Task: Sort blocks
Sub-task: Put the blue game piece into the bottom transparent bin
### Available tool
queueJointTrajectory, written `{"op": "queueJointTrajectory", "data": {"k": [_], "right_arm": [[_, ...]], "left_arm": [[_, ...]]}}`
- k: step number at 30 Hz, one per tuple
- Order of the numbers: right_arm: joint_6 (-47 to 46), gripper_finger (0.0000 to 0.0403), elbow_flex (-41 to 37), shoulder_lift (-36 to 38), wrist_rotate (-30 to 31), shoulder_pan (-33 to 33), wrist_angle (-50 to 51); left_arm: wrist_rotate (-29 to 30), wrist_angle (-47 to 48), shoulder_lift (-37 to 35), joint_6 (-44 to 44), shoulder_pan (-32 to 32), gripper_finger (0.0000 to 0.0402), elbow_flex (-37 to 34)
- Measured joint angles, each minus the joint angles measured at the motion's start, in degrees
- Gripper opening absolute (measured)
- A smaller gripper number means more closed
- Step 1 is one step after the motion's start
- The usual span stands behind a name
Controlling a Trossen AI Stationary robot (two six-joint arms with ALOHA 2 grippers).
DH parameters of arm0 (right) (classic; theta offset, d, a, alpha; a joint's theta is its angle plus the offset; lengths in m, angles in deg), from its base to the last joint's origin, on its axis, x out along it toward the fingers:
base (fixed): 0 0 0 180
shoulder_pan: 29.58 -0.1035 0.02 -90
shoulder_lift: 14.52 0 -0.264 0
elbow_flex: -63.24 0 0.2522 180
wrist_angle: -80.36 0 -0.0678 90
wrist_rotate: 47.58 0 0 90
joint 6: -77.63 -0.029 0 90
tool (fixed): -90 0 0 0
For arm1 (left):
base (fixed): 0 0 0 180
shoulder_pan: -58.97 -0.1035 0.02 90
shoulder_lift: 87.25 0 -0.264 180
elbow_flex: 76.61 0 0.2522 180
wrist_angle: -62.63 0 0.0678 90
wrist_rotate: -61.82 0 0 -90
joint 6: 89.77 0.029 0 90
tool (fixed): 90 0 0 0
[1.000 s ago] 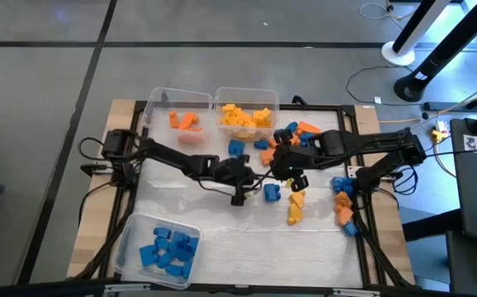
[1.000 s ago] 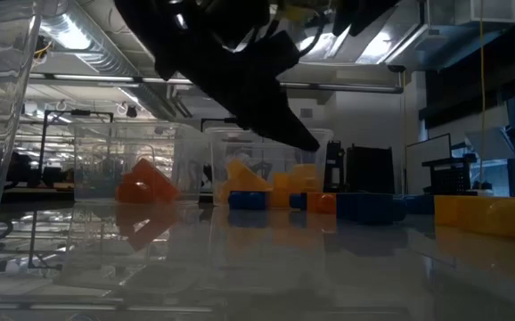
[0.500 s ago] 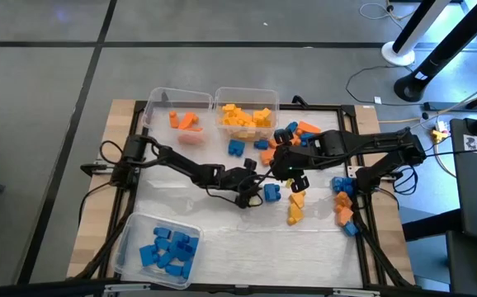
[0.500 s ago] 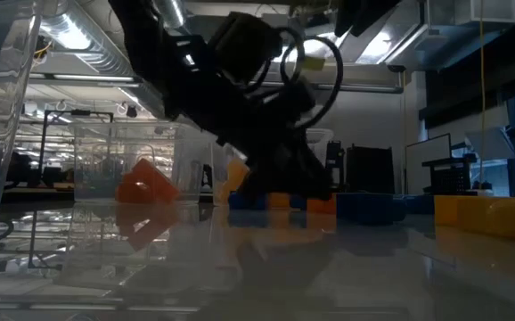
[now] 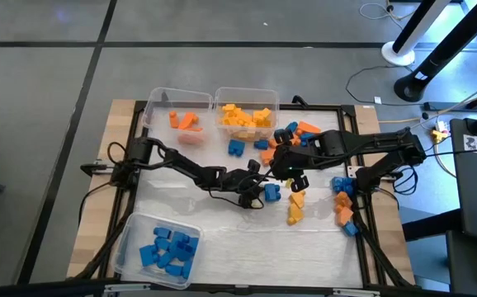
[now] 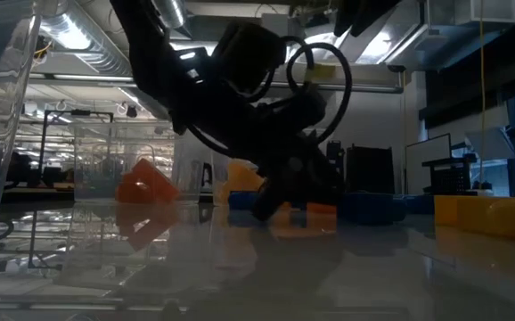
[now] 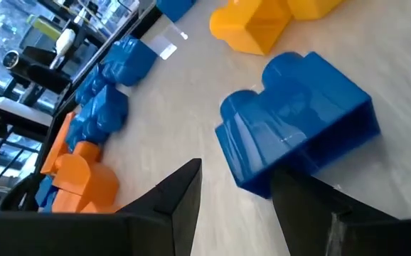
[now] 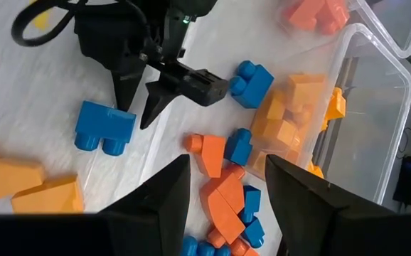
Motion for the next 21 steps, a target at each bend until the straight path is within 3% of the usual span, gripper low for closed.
{"op": "queueJointTrajectory", "data": {"k": [7, 16, 21], "right_arm": [[0.19, 0.0182, 0.0, 0.0, 0.06, 0.0, -0.24], [0.07, 0.0182, 0.0, 0.0, -0.46, 0.0, -0.36], [0.08, 0.0182, 0.0, 0.0, -0.44, 0.0, -0.22]], "left_arm": [[-0.57, 0.22, 0.18, 1.19, -0.66, 0.0155, 1.72], [-4.22, -0.59, 5.8, 5.89, -0.93, 0.0155, 7.74], [-8.81, -0.34, 8.42, 6.52, -0.98, 0.0154, 11.6]]}}
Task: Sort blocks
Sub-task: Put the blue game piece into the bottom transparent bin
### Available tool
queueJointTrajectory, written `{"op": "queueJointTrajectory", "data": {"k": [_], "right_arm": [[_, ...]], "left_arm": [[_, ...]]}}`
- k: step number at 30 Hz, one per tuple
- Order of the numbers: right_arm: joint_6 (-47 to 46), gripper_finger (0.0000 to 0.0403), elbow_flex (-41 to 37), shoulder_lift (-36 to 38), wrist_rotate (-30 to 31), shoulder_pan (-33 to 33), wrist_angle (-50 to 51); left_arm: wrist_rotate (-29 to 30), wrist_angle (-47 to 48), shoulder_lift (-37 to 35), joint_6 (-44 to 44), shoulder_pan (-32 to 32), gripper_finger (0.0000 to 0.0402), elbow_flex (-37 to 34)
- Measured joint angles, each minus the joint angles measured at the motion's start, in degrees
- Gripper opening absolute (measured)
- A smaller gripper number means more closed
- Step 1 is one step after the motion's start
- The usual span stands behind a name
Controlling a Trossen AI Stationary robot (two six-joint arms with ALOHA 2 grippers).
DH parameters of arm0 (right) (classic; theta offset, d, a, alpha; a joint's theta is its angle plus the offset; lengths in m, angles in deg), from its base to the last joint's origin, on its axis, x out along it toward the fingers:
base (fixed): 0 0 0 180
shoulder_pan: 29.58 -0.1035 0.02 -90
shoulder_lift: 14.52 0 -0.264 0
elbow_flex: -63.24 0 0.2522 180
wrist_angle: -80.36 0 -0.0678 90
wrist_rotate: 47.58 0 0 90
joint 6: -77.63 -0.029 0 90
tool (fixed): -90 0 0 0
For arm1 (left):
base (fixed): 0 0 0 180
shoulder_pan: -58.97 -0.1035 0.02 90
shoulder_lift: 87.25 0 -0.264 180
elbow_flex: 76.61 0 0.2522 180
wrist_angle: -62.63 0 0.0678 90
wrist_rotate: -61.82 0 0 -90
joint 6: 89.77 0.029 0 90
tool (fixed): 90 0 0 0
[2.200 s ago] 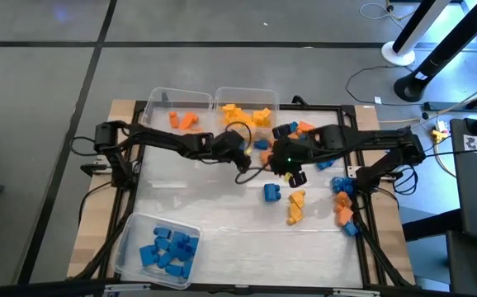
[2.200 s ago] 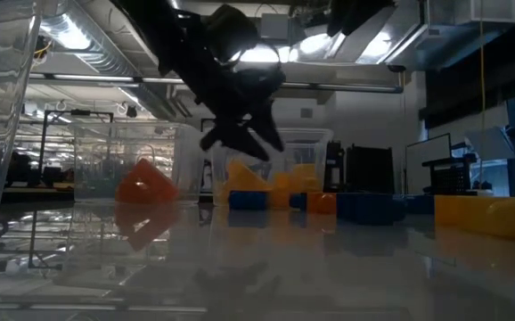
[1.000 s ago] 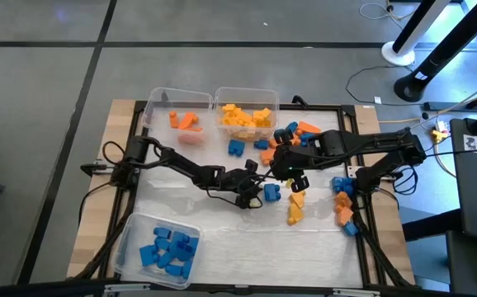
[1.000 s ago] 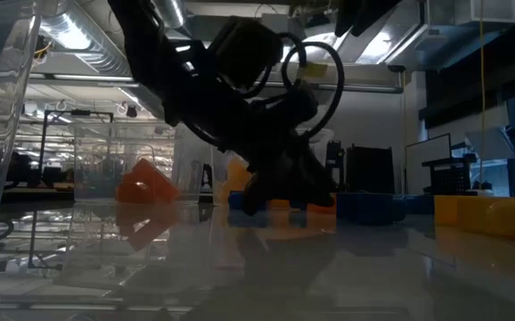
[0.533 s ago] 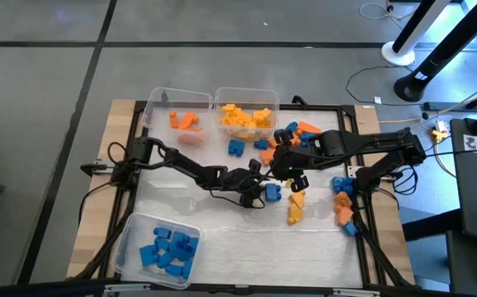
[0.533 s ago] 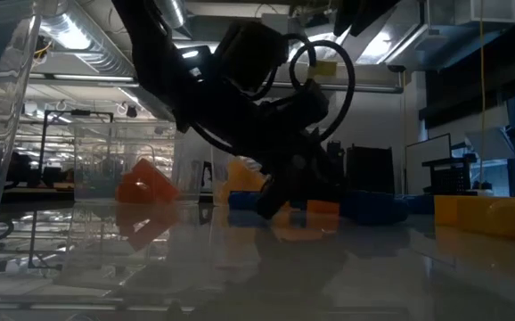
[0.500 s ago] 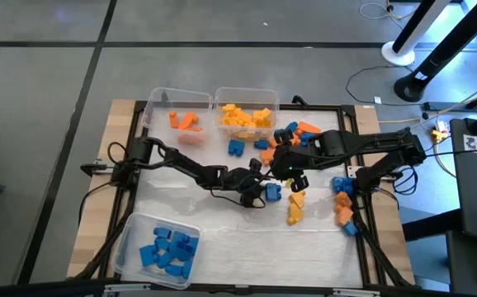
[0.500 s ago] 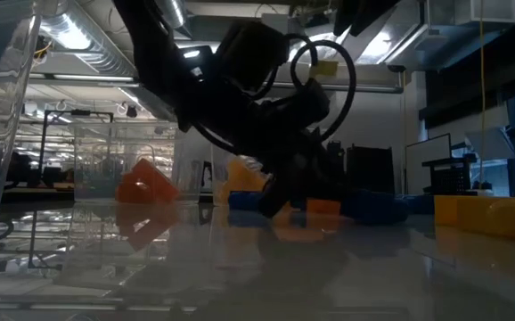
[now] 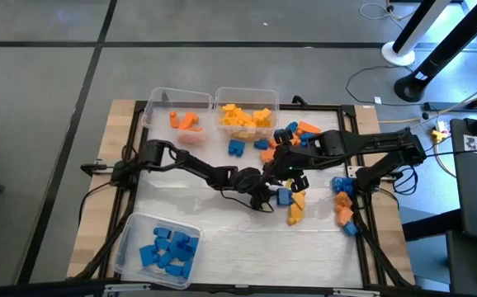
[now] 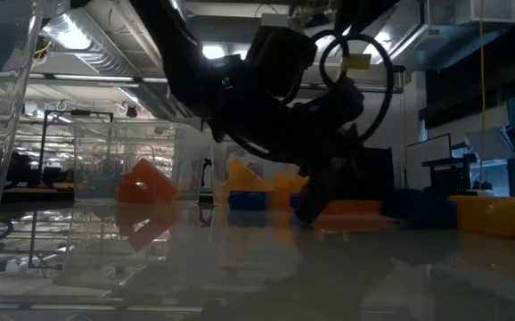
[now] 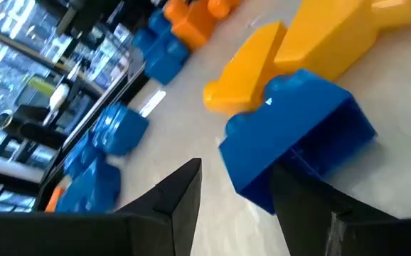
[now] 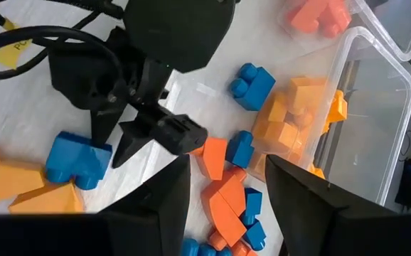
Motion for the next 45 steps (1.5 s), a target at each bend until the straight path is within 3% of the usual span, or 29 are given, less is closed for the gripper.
{"op": "queueJointTrajectory", "data": {"k": [8, 17, 32, 39, 45], "right_arm": [[0.07, 0.0182, 0.0, 0.0, -0.01, 0.0, -0.06], [0.09, 0.0182, 0.0, 0.0, -0.02, 0.0, -0.1], [0.11, 0.0182, 0.0, 0.0, -0.04, 0.0, 0.73], [-1.71, 0.0182, 0.0, 0.0, -0.04, 0.0, 3.43], [-3.35, 0.0182, 0.0, 0.14, 0.04, 0.0, 6.89]], "left_arm": [[-2.84, 0.47, 1.26, 0.02, -0.02, 0.0106, 1.92], [-2.8, 0.92, 1.55, -7.36, -0.4, 0.0008, 1.86], [-2.92, 0.96, 1.35, -23.41, -1.07, 0.0001, 1.62], [-3.07, 1.92, -4.41, -26.07, 0.71, 0.0, 1.68], [-3.08, 11.18, -11.06, -25.99, 3.35, 0.0, 1.68]]}}
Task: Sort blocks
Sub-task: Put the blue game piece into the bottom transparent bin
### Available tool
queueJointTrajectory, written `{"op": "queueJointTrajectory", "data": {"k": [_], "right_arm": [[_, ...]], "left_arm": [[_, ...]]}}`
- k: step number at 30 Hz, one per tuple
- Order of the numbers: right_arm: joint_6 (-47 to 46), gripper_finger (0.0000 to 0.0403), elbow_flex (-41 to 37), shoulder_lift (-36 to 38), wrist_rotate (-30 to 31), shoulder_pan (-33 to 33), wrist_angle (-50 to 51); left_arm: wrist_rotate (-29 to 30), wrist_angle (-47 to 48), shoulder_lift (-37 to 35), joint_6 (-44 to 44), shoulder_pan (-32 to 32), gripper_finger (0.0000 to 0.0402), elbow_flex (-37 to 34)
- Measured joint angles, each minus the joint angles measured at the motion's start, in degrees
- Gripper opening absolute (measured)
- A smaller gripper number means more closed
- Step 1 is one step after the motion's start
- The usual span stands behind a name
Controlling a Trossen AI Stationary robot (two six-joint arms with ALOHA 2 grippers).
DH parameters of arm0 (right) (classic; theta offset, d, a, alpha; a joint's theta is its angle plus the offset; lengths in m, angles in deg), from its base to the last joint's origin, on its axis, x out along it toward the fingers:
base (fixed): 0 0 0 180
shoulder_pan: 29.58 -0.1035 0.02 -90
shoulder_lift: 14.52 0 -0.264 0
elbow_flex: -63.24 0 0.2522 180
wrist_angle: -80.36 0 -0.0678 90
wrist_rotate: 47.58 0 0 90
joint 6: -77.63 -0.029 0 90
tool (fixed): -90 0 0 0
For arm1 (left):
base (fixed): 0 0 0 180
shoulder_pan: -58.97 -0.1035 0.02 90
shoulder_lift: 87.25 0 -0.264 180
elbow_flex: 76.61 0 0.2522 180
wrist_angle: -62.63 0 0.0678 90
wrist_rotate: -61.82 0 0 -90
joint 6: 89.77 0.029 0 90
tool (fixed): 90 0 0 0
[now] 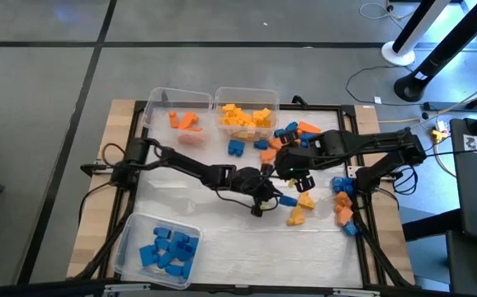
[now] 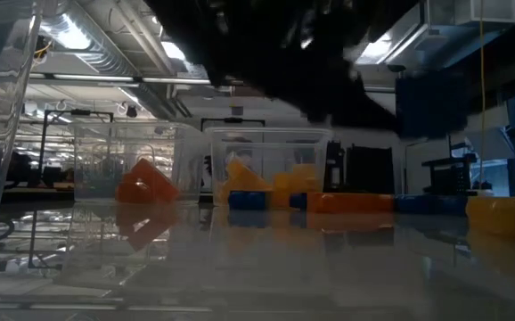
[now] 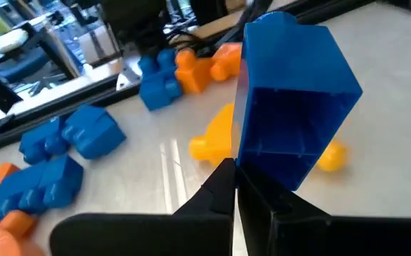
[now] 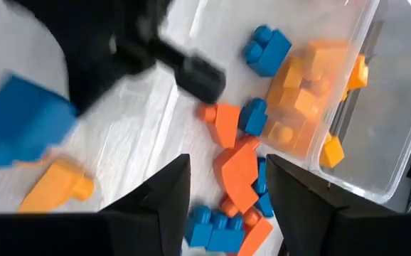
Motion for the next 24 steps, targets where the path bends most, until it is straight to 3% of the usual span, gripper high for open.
{"op": "queueJointTrajectory", "data": {"k": [13, 18, 24], "right_arm": [[-1.67, 0.0182, 0.04, 1.15, 1.42, 0.0, 0.96], [-1.67, 0.0182, 0.04, 1.15, 1.44, 0.0, 0.94], [-2.59, 0.0182, 0.04, 1.15, -0.68, 0.0, 1.07]], "left_arm": [[3.81, 33.03, -21.34, -0.27, 8.24, 0.0, 0.11], [4.76, 48.19, -30.28, -8.29, 12.67, 0.0, 0.11], [4.94, 62.57, -39.34, -24.39, 20.84, 0.0, 0.11]]}}
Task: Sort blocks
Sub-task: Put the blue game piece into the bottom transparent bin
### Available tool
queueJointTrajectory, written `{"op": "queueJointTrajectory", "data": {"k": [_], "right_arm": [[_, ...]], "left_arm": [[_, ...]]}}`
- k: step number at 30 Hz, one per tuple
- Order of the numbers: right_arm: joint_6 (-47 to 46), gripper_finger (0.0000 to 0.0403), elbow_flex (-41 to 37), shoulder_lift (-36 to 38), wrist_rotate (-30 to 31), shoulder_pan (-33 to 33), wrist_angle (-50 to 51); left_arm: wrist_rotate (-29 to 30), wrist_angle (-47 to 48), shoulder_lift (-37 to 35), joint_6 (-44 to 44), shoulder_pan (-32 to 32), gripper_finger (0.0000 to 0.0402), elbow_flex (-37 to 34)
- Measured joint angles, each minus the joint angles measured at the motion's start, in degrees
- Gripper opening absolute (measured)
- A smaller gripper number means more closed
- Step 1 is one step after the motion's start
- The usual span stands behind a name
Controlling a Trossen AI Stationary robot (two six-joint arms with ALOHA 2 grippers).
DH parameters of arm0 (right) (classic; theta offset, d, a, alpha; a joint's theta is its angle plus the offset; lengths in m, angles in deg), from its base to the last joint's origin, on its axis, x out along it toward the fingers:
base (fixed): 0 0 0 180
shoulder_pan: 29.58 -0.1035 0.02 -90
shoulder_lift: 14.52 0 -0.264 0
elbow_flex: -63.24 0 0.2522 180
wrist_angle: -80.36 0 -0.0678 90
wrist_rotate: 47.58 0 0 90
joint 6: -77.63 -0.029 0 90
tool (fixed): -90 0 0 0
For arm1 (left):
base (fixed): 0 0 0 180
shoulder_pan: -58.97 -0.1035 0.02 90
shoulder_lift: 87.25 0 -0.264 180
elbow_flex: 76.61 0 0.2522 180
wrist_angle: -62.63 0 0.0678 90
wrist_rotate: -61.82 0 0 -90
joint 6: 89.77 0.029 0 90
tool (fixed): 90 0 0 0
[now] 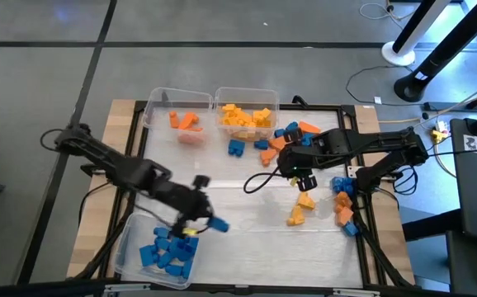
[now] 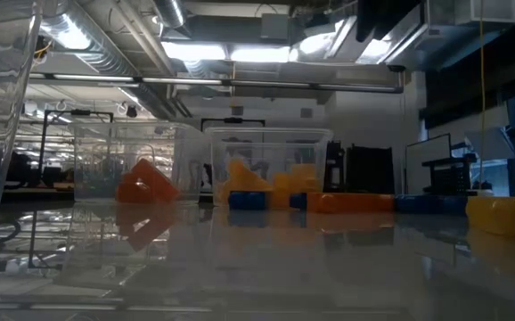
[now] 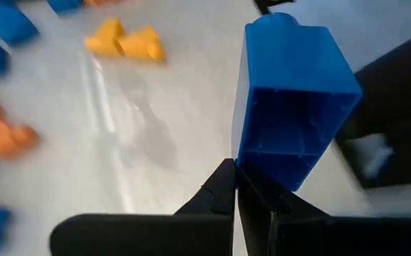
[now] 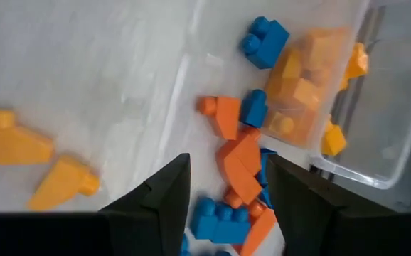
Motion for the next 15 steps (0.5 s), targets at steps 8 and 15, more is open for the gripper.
{"op": "queueJointTrajectory", "data": {"k": [8, 15], "right_arm": [[-6.21, 0.0182, -2.32, 0.0, -3.61, -2.12, 3.5], [-15.51, 0.0182, -13.92, -0.02, -0.97, -10.71, 5.12]], "left_arm": [[-0.02, 8.14, -3.69, -21.91, 13.73, 0.0, -0.01], [3.34, 11.54, -2.69, -33.73, 21.21, 0.0, -3.69]]}}
